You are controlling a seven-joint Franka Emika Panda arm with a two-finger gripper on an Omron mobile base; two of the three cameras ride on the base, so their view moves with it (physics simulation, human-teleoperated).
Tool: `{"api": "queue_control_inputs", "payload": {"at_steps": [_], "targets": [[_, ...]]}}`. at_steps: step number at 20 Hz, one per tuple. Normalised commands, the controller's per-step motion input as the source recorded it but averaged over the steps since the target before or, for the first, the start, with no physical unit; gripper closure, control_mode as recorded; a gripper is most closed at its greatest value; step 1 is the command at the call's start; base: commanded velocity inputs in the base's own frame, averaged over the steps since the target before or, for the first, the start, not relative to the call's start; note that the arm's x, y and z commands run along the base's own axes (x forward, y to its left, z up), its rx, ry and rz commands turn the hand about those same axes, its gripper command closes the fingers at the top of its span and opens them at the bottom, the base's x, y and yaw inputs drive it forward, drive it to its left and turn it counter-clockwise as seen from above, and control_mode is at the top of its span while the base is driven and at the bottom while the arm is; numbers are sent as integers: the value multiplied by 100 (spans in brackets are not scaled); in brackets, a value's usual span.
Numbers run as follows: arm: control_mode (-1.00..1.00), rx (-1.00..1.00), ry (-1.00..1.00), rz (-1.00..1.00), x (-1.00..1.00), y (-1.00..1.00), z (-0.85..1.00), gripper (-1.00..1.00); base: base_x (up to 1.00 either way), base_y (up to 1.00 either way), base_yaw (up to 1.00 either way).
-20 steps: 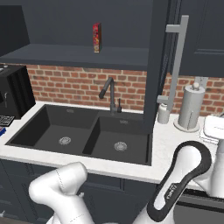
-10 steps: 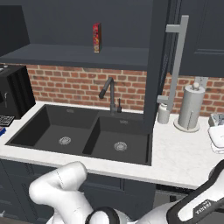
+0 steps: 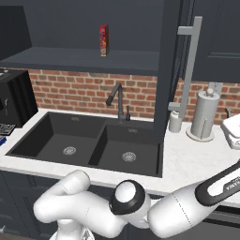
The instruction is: Pick the bar and place it on the digital scale for weighing, and close the cabinet.
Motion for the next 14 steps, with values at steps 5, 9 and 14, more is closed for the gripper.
{"api": "queue_control_inputs", "payload": {"at_steps": [5,9,14], "targets": [[-100,22,-14,24,14,15,-18,-100,0,0,0],[-100,28,-35,11,-31,94,1,-100,0,0,0],[-100,22,-35,2,-14,100,56,-100,0,0,0]]}}
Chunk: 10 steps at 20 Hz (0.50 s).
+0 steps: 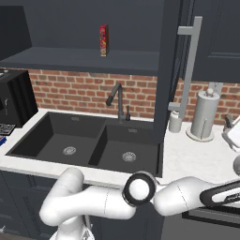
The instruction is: Pick the bar and place it on the digital scale for weighing, and close the cabinet.
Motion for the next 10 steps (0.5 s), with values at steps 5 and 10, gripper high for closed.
{"api": "queue_control_inputs", "payload": {"at_steps": [5,10], "targets": [[-100,1,7,0,26,100,47,-100,0,0,0],[-100,-36,47,0,31,100,17,-100,0,0,0]]}}
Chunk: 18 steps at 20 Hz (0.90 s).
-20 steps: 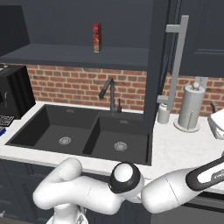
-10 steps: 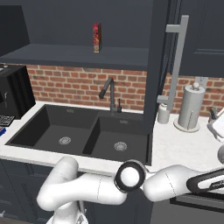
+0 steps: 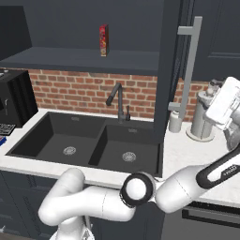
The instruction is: Pick the bar and place it on the digital scale for weighing, and close the cabinet.
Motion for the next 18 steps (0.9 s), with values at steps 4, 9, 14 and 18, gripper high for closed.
{"api": "queue_control_inputs", "payload": {"at_steps": [4,9,14,18], "targets": [[-100,-53,44,0,-32,100,51,-100,0,0,0],[-100,-45,24,3,-64,100,89,-100,0,0,0],[-100,-30,13,11,-64,100,44,-100,0,0,0],[-100,-7,-5,-1,-79,100,-55,-100,0,0,0]]}}
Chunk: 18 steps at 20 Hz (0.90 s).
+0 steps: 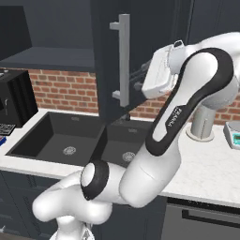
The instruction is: Pick the bar and place it on the digital scale for weighing, and close the cabinet.
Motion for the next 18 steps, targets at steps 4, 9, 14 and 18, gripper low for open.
{"api": "queue_control_inputs", "payload": {"at_steps": [4,9,14,18], "targets": [[-100,3,-9,-13,-10,100,-100,-100,0,0,0],[-100,22,-16,-17,16,100,-99,-100,0,0,0],[-100,22,-43,-24,75,100,-23,-100,0,0,0],[-100,10,-37,-28,100,100,31,-100,0,0,0]]}}
